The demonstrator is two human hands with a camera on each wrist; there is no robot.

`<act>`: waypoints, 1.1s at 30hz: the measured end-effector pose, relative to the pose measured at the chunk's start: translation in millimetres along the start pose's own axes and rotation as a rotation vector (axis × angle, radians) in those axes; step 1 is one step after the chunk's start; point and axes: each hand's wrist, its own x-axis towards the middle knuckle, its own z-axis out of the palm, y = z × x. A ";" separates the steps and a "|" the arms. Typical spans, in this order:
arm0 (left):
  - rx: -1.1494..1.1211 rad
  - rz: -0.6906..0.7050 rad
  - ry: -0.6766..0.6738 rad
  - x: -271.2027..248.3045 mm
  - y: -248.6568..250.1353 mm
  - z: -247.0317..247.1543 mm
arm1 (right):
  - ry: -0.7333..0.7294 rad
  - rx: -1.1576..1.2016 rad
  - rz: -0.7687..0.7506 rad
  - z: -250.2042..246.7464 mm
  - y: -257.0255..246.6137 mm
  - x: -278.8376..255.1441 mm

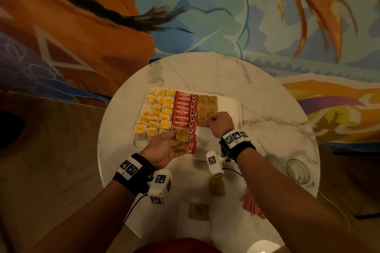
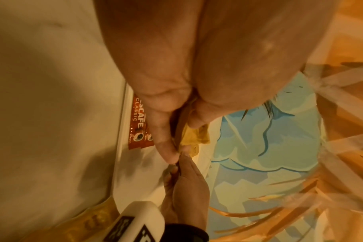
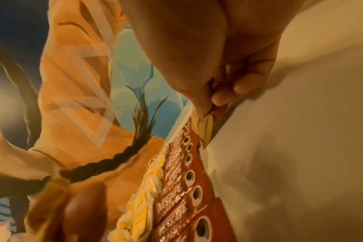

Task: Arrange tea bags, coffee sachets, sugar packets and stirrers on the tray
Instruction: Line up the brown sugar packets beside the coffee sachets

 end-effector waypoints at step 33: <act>0.200 -0.018 0.180 11.4 -2.3 25.0 | -0.097 0.426 -0.402 -13.8 -13.3 -61.9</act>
